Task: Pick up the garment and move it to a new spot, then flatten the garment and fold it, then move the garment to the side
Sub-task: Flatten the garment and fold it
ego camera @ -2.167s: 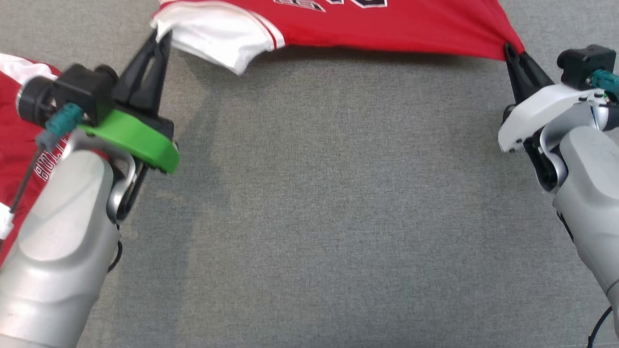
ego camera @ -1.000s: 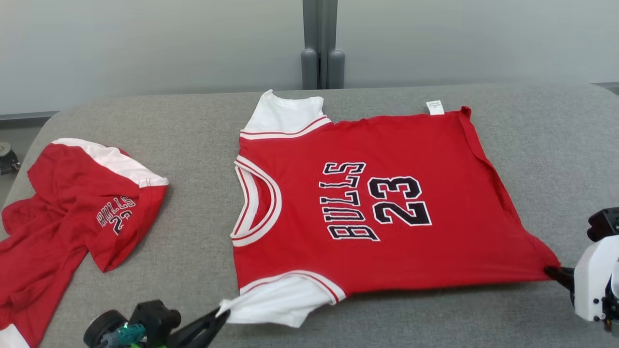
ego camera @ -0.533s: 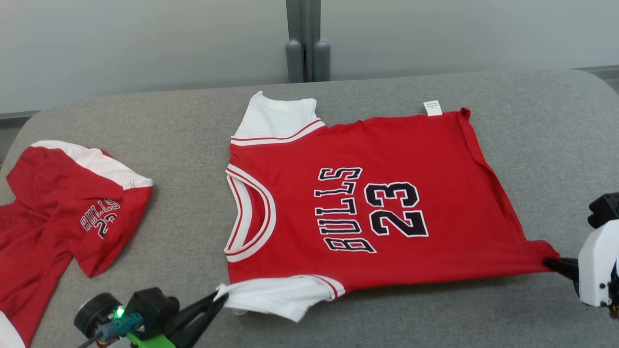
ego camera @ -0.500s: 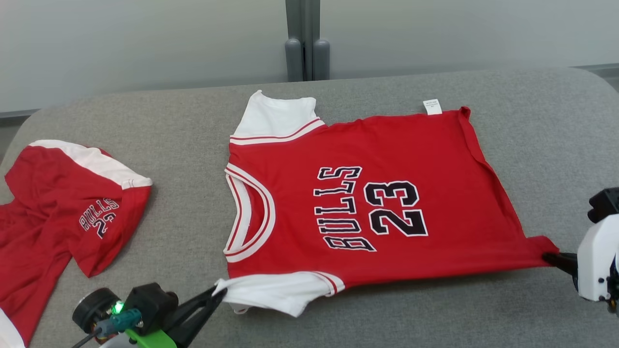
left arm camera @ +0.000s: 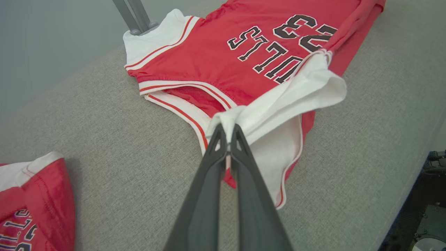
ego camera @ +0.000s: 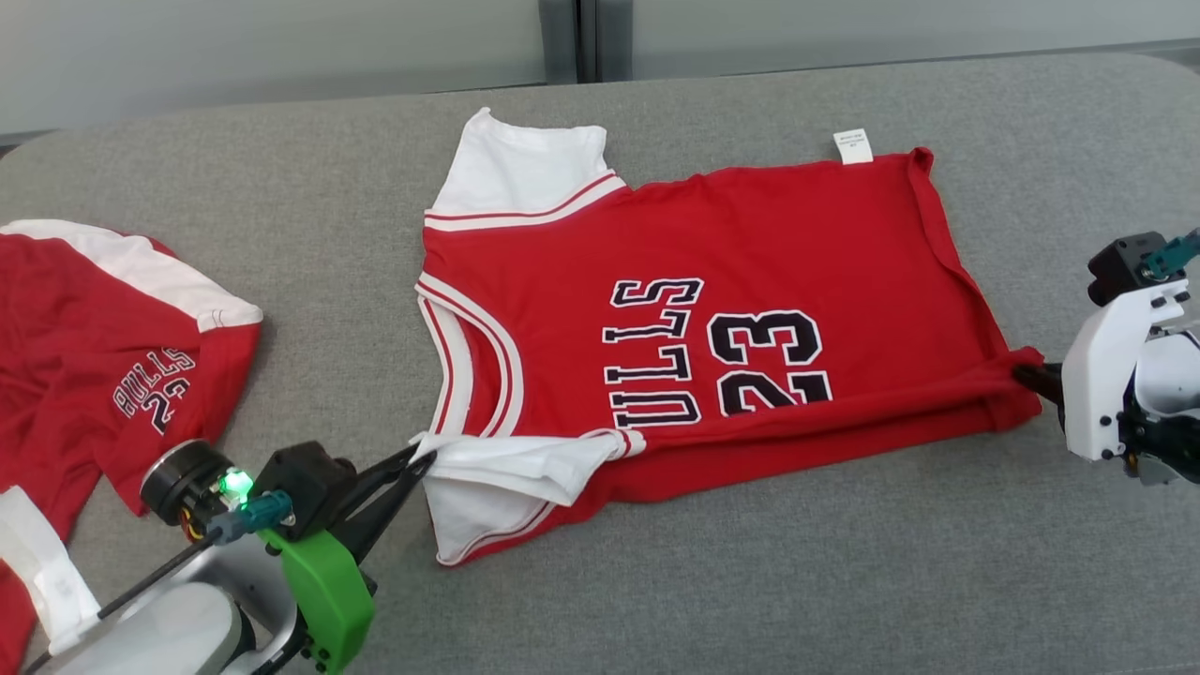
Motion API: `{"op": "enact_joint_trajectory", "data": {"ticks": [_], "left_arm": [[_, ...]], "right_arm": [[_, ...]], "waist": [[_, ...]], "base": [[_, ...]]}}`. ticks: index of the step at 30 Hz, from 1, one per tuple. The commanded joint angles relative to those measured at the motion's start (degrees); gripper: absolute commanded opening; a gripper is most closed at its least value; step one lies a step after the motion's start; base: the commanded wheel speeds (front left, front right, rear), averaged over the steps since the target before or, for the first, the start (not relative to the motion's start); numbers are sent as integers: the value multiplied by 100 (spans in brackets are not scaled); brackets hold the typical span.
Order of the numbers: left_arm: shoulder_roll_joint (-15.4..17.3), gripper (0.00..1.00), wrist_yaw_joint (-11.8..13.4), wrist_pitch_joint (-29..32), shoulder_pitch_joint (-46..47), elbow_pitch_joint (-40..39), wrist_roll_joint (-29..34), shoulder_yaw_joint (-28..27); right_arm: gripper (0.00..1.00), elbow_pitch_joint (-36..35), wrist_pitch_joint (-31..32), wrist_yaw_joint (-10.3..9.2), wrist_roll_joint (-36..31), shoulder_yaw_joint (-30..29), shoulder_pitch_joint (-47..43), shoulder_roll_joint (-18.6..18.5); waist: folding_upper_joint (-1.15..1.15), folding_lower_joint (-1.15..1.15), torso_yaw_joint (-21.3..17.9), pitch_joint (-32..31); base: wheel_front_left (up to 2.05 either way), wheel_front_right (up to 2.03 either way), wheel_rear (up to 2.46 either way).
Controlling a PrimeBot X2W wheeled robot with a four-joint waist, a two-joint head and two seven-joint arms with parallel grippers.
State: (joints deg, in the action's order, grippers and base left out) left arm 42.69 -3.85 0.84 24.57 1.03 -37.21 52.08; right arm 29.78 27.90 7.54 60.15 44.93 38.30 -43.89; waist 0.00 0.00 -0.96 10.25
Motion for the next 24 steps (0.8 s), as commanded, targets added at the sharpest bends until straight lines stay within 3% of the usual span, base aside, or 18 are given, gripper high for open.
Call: {"op": "enact_joint_trajectory", "data": {"ticks": [1,16,17,18,19,20,24], "left_arm": [[-45,0,-45,-48,169,97,65,-11],[-511,0,-292,-328,984,1173,336,260],[-533,0,-295,-356,1020,1245,332,259],[-563,0,-273,-367,1047,1331,296,232],[-595,43,-252,-399,1092,1416,298,215],[-626,100,-243,-397,1113,1497,310,214],[-810,100,-98,-586,1170,1753,236,106]], "right_arm": [[0,63,-2,-11,-63,-49,116,44],[0,489,35,-11,-405,-139,513,464],[45,490,-70,-11,-474,-145,563,463],[100,532,-128,-11,-479,-170,578,485],[100,528,-207,-11,-518,-152,579,527],[100,532,-281,-11,-554,-147,587,544],[100,492,-830,-11,-726,-141,668,529]], "waist": [[0,0,21,149],[0,0,-22,397],[0,0,-29,408],[0,0,-34,419],[0,0,-39,429],[0,0,-45,434],[0,0,-61,437]], "base": [[0,0,0],[0,0,0],[0,0,0],[0,0,0],[0,0,0],[0,0,0],[0,0,0]]}}
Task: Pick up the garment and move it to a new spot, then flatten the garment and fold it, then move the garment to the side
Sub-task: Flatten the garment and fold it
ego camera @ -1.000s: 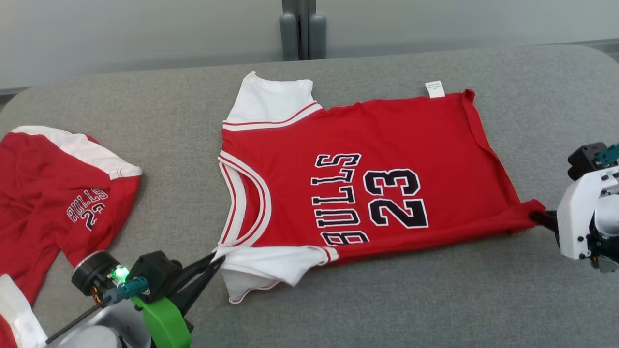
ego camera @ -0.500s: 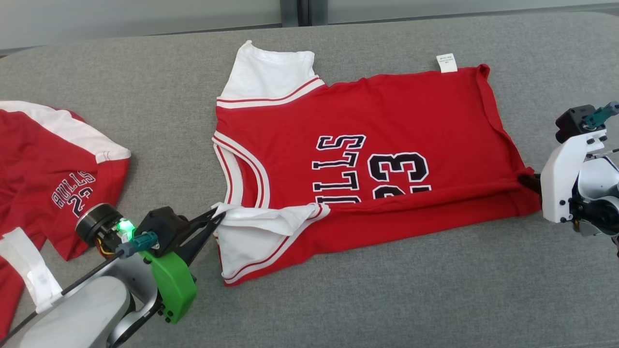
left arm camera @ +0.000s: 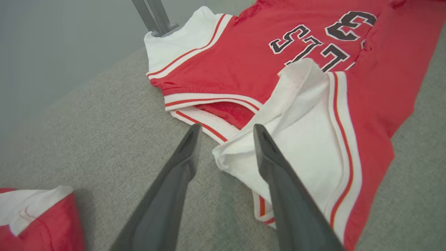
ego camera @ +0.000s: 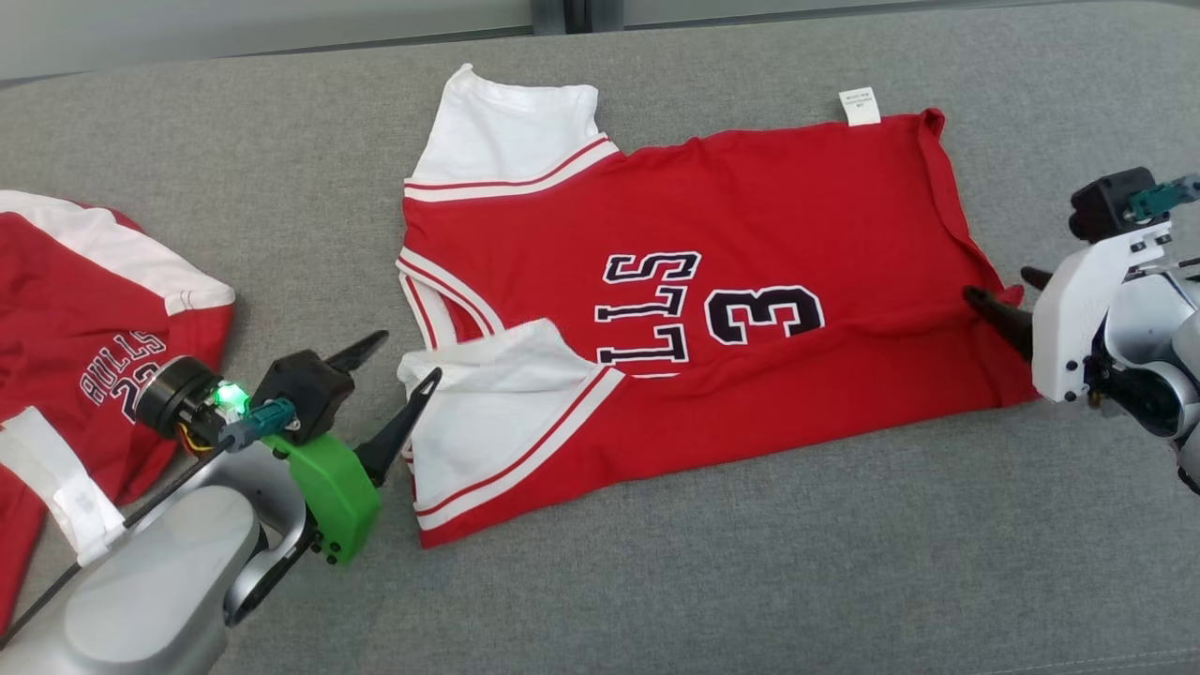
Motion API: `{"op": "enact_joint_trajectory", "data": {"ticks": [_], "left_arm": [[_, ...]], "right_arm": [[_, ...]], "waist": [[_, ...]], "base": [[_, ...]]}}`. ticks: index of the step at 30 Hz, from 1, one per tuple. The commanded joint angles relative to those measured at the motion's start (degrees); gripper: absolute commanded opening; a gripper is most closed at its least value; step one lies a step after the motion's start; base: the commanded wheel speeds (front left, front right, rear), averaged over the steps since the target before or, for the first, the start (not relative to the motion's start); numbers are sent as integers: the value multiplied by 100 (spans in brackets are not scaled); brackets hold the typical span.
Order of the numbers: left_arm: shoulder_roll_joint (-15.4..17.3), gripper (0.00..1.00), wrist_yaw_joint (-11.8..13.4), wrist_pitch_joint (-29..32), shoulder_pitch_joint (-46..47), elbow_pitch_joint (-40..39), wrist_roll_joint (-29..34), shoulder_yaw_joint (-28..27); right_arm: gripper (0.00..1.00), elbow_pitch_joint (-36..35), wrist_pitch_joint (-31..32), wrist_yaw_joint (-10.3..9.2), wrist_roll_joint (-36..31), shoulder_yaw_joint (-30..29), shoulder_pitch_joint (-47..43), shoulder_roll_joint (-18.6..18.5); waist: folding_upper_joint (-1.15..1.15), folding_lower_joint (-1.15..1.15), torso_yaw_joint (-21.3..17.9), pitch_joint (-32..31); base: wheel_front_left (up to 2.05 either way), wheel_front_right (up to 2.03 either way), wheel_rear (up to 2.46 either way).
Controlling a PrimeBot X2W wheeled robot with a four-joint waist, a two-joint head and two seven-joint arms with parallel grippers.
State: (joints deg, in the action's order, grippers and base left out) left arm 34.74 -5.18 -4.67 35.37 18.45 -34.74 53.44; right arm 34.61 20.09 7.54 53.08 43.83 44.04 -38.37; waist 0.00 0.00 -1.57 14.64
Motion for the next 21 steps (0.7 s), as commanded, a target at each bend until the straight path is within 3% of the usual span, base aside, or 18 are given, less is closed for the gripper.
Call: {"op": "enact_joint_trajectory", "data": {"ticks": [1,7,10,13,16,21], "left_arm": [[-70,100,146,-150,79,88,-29,-101],[-653,100,802,-922,-340,305,-260,-560],[-991,100,1013,-1042,-642,191,-381,-931],[-1365,100,1033,-1053,-1066,-255,-264,-1598],[-1712,100,1010,-1050,-1608,-656,73,-2329],[-2504,100,662,-1041,-2457,-1559,941,-3711]], "right_arm": [[100,41,-233,-11,-47,-46,83,0],[100,-82,-1642,-11,-362,-53,-97,8],[100,-135,-2474,-11,-566,-116,-304,32],[100,-189,-3271,-10,-893,-197,-596,108],[100,-207,-3496,-11,-1185,-480,-901,255],[100,-945,-3528,-12,-1813,-1916,-1751,853]], "waist": [[0,0,-1,-13],[0,0,36,-130],[0,0,61,-229],[0,0,86,-346],[0,0,75,-480],[0,0,7,-636]], "base": [[0,0,0],[0,0,0],[0,0,0],[0,0,0],[0,0,0],[0,0,0]]}}
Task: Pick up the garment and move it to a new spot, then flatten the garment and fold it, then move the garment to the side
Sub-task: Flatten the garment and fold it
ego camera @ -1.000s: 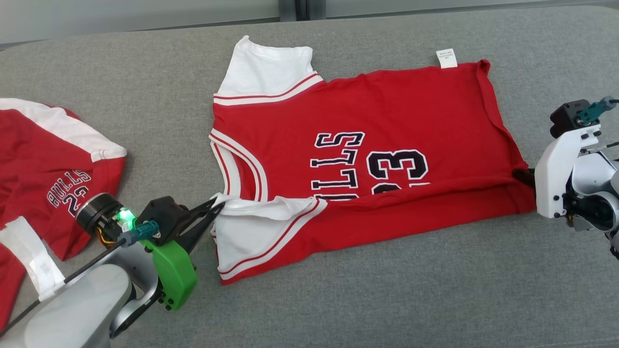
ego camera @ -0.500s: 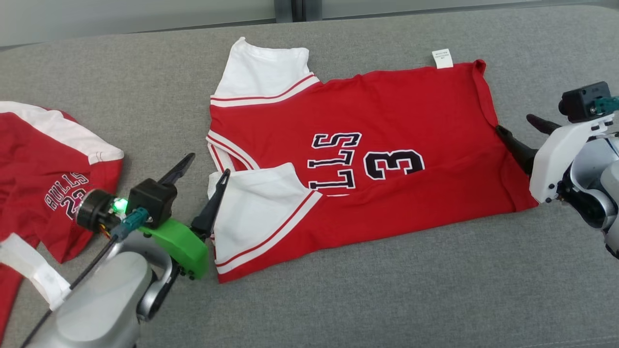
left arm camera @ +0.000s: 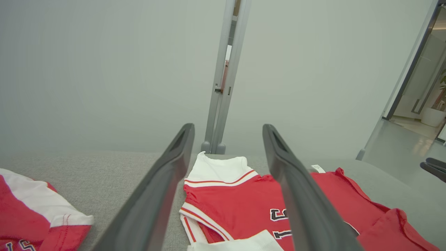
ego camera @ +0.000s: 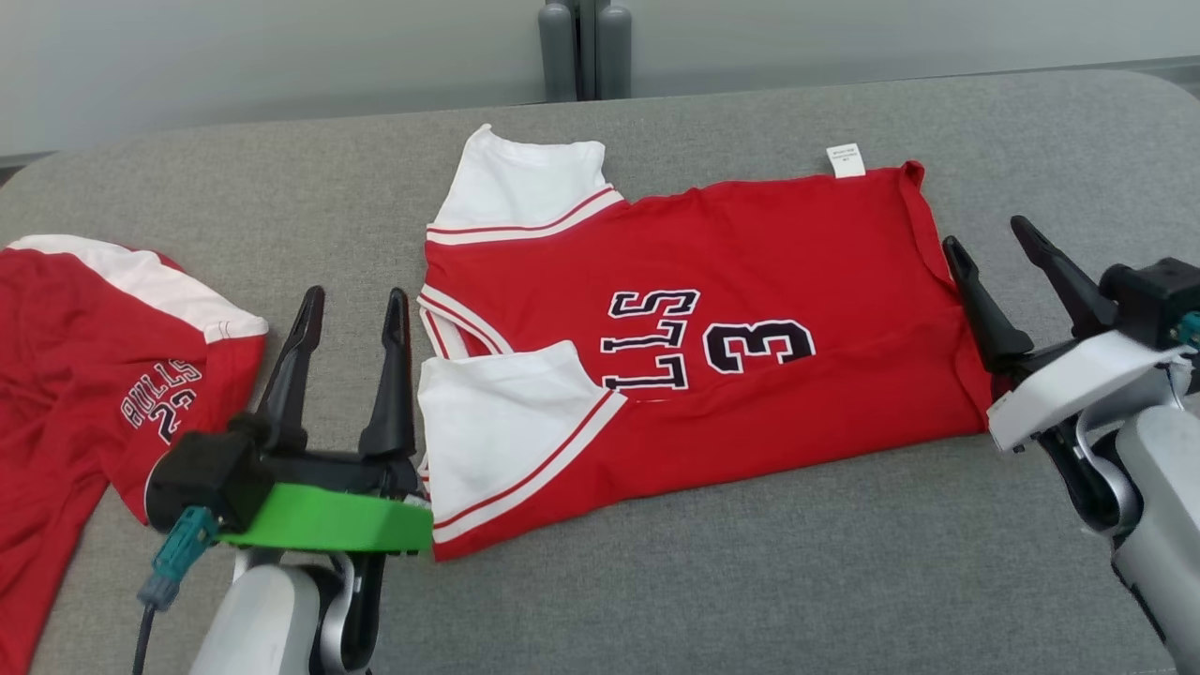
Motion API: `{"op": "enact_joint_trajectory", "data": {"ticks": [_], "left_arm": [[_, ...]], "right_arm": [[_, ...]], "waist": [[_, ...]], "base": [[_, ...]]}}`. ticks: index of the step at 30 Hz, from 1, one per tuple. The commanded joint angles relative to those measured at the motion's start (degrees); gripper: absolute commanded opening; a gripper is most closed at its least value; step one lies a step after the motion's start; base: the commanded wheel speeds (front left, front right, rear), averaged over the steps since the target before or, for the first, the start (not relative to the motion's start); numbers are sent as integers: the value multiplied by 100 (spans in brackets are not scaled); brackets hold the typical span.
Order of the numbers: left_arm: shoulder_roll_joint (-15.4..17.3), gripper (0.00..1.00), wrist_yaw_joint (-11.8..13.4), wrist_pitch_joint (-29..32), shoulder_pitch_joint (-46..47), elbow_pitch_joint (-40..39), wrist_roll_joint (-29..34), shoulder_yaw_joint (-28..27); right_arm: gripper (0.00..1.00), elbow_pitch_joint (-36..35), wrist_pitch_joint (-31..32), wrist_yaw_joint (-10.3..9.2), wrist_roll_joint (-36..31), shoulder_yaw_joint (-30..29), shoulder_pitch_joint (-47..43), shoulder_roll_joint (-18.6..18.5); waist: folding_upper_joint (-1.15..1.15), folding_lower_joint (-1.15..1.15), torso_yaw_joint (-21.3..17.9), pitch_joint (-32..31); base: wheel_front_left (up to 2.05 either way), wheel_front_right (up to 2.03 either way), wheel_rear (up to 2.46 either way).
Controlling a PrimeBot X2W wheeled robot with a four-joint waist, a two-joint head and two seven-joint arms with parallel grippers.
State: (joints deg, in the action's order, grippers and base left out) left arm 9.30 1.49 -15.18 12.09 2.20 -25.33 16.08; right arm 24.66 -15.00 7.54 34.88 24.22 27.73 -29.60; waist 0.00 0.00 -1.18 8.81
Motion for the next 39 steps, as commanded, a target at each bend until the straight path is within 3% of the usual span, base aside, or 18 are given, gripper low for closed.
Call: {"op": "enact_joint_trajectory", "data": {"ticks": [1,7,15,22,30,39], "left_arm": [[-126,100,-96,9,-285,-5,144,-215],[-576,100,-555,5,-764,51,671,-841],[-640,100,-648,5,-1045,786,902,-683],[-633,100,-529,5,-1032,1252,869,-570],[-632,100,-314,5,-705,2607,753,-377],[-632,100,-271,16,-218,3828,474,-125]], "right_arm": [[100,-185,-20,-11,-179,-313,-386,152],[100,-1399,-20,-10,-1346,-1480,-1499,1085],[100,-1895,-21,-10,-1859,-2181,-2273,2049],[100,-1934,-21,-10,-1835,-2287,-2471,2114],[100,-1920,-21,-10,-1813,-2282,-2413,1971],[100,-1886,-22,-10,-1828,-2246,-2278,1911]], "waist": [[0,0,-39,-79],[0,0,-85,-148],[0,0,-105,-241],[0,0,-172,-256],[0,0,-297,-222],[0,0,-462,-149]], "base": [[0,0,0],[0,0,0],[0,0,0],[0,0,0],[0,0,0],[0,0,0]]}}
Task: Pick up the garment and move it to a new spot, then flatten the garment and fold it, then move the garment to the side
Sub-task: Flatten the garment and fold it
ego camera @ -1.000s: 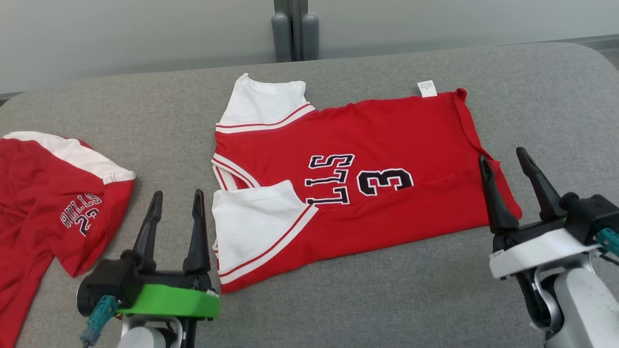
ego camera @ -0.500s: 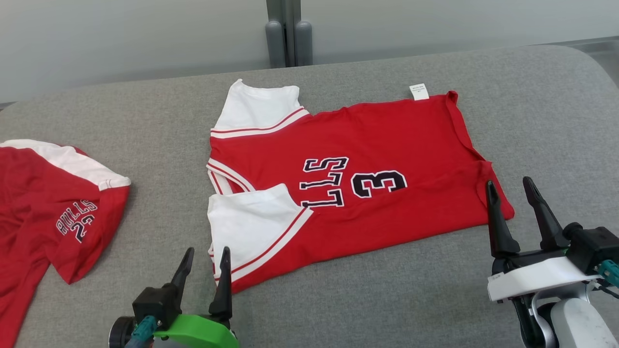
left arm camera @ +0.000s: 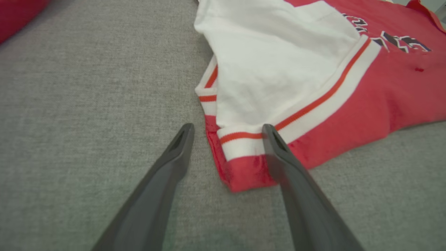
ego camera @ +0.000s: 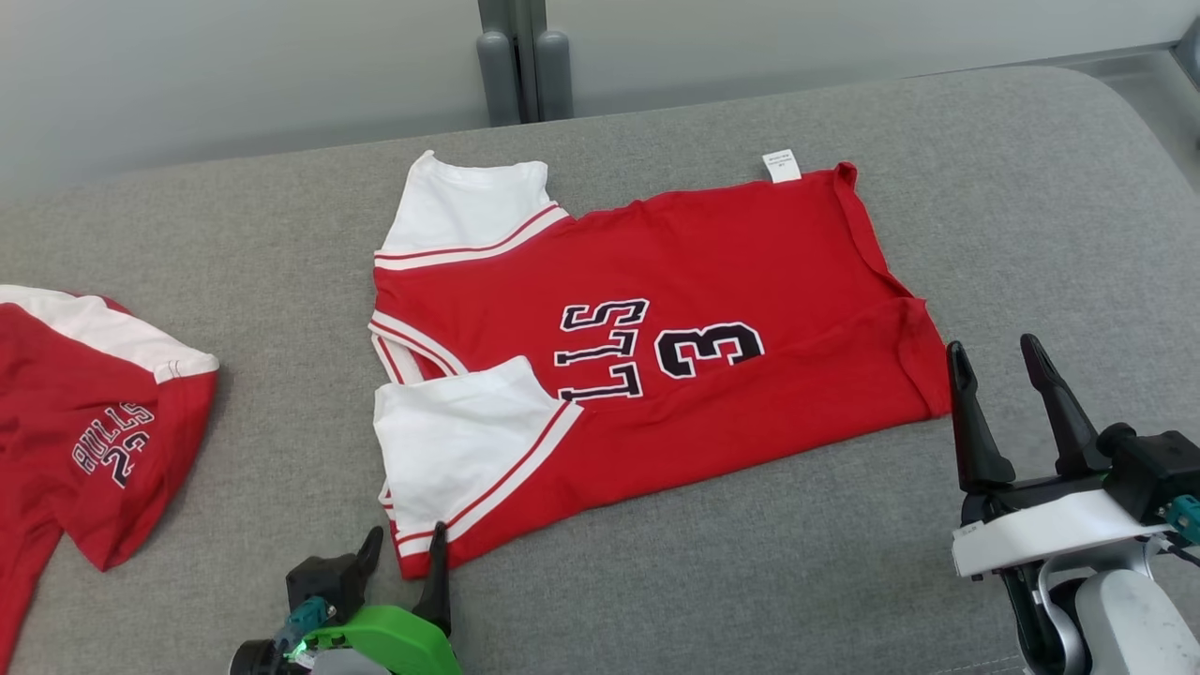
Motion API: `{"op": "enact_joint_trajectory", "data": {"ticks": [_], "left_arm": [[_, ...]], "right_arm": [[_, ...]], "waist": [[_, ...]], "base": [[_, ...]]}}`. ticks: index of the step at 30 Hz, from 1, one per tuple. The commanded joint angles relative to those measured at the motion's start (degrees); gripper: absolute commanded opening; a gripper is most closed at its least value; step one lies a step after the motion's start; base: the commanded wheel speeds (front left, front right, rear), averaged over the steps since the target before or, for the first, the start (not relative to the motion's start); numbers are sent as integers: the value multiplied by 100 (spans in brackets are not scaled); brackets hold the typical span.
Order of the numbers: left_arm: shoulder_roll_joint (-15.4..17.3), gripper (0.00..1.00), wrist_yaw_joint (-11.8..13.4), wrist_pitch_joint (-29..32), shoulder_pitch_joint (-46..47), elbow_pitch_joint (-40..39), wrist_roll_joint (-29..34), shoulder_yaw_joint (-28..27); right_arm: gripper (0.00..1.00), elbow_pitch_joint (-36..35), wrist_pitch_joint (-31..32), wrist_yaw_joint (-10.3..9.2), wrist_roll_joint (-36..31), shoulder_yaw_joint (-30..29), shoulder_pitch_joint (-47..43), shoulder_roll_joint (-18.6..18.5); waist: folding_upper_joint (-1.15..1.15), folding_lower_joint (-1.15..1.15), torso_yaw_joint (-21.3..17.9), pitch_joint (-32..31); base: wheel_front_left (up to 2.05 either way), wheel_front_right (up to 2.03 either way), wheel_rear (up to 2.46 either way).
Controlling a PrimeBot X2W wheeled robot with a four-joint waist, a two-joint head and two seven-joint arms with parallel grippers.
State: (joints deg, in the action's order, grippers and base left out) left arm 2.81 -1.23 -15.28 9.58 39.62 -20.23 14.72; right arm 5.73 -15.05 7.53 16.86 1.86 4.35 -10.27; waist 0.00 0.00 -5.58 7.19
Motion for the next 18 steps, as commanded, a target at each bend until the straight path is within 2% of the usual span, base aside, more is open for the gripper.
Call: {"op": "enact_joint_trajectory", "data": {"ticks": [1,3,5,6,10,18], "left_arm": [[16,100,-8,27,66,159,-54,18],[16,100,-36,29,135,360,-48,82],[16,59,-72,56,189,537,-88,139],[16,0,-78,60,223,583,-82,163],[28,0,-1,30,334,259,17,20],[27,0,13,15,87,-1062,484,-216]], "right_arm": [[100,6,-17,-9,-28,-13,60,-20],[100,4,-17,-9,-38,-23,54,-12],[100,14,-17,-9,-43,-48,40,-14],[100,30,-17,-9,-46,-75,38,-15],[100,263,-17,-9,-58,-182,49,16],[100,1534,-17,-9,76,-595,300,70]], "waist": [[0,0,-34,16],[0,0,-58,24],[0,0,-68,31],[0,0,-67,37],[0,0,-8,56],[0,0,311,103]], "base": [[0,0,0],[0,0,0],[0,0,0],[0,0,0],[0,0,0],[0,0,0]]}}
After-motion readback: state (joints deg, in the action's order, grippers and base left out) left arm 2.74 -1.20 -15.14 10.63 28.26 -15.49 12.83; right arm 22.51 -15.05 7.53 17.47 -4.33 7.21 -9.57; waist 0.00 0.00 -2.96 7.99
